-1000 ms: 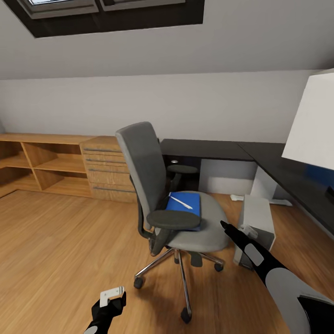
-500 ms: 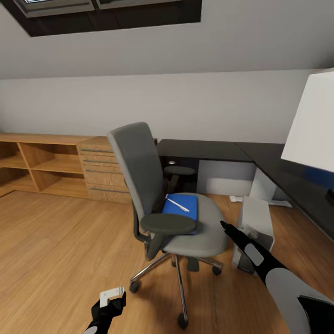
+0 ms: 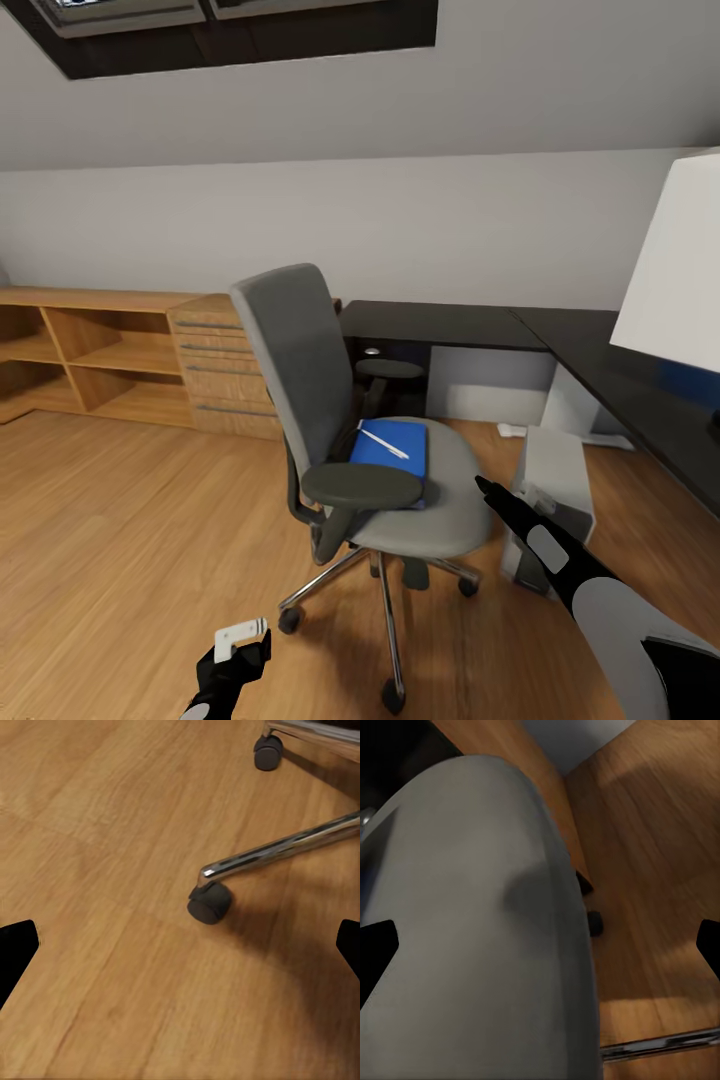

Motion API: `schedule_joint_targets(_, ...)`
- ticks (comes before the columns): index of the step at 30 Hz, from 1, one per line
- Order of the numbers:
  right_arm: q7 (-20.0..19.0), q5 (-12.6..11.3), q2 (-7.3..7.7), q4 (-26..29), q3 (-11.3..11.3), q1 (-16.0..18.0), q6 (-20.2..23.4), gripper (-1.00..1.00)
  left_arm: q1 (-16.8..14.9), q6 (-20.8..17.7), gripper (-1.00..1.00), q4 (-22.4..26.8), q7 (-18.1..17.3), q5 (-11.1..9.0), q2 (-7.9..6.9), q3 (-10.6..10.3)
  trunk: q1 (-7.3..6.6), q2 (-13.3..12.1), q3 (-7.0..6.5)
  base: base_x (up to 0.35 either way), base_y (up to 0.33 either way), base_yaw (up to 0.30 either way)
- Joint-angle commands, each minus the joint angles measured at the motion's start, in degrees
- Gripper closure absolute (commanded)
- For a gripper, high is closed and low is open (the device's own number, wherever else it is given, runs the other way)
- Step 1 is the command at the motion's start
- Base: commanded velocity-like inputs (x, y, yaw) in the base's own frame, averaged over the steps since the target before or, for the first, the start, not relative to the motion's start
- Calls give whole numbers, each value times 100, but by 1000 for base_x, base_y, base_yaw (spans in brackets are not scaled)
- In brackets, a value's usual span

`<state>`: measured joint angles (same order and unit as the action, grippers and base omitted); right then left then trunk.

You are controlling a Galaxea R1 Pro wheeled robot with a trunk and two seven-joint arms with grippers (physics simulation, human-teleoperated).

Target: In the bedroom, organize the workspace by keeping the computer under the desk, ensuring the monitor is on the desk, placing the keyboard on the desk next to the monitor, placing the mouse on the desk next to the keyboard, moving the folder from the swivel chair onto the desk next to the mouse, stacking the notebook on top of the folder with the pen on top of the notebook, and positioning the swivel chair next to the desk.

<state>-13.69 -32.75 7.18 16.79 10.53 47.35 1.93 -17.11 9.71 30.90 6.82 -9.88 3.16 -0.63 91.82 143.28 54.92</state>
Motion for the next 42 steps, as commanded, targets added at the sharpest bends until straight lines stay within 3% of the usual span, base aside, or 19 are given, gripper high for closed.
schedule_joint_targets(1, -30, -47, -1, -1, 21, 2, 20, -100, -3, 21, -100, -4, 12, -40, 1, -7, -1, 2, 5, 2, -2, 134)
schedule_joint_targets(42, -35, -56, -11, -1, 19, 2, 18, -100, -3, 22, -100, -5, 16, -41, 1, -7, -1, 2, 5, 0, 0, 132)
